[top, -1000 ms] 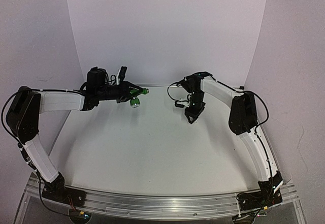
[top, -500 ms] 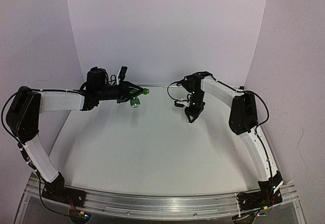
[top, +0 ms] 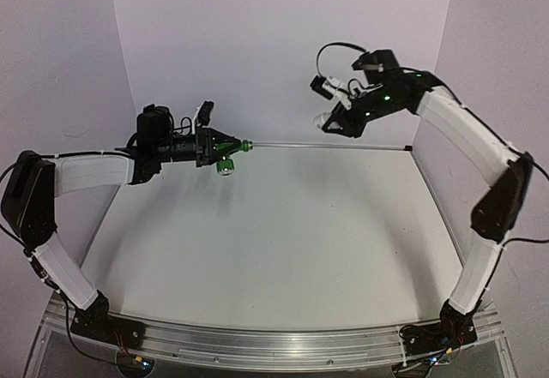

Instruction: Install the water faucets

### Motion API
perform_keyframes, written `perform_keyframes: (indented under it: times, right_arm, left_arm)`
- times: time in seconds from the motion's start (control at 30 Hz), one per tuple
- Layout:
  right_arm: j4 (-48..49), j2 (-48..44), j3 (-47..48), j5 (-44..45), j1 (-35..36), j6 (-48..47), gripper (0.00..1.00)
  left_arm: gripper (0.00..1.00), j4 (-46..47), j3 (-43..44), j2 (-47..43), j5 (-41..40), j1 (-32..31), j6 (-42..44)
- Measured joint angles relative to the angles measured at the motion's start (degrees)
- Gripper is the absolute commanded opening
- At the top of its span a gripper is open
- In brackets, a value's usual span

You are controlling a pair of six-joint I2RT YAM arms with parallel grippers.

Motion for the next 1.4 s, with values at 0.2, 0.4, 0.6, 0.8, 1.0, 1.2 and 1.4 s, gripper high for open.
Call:
perform_keyframes:
  times: [0.2,0.4,0.6,0.8,1.0,1.2,1.4]
  right_arm:
    - [11.9,-17.6,-7.3,-9.3,0.1,-3.8,0.0]
    - [18.4,-20.7,-13.5,-14.8,0.7,-7.3,0.0]
    - [30.7,-26.5,-27.6,-14.9,4.4,-11.9,0.0]
    - [46.6,-39.9,-48.0,-16.1,14.1,-20.1,0.0]
    - [60.4,-45.2,-57.3,-17.1,18.3,-26.5,0.0]
    - [68.6,-45.5,-64.0,-18.3,18.8,-34.5,0.0]
    - [71.0,-45.5,-67.1,-22.2,19.0,-43.1,0.0]
  left_arm:
    - [0.0,4.2,-0.4,-6.7,6.2,-2.2,-4.0]
    - [0.0,5.8,-0.6,-11.0,11.2,-8.3,-5.5]
    - [0.0,7.2,-2.1,-14.7,11.4,-11.3,-6.6]
    - [0.0,8.3,-3.3,-15.8,11.8,-14.0,-7.9]
    - [0.0,8.7,-5.4,-16.1,11.8,-16.3,-9.0]
    - [0.0,9.5,-5.4,-16.1,12.3,-20.8,-9.4]
    - [0.0,9.2,-5.4,-16.0,12.5,-23.1,-9.8]
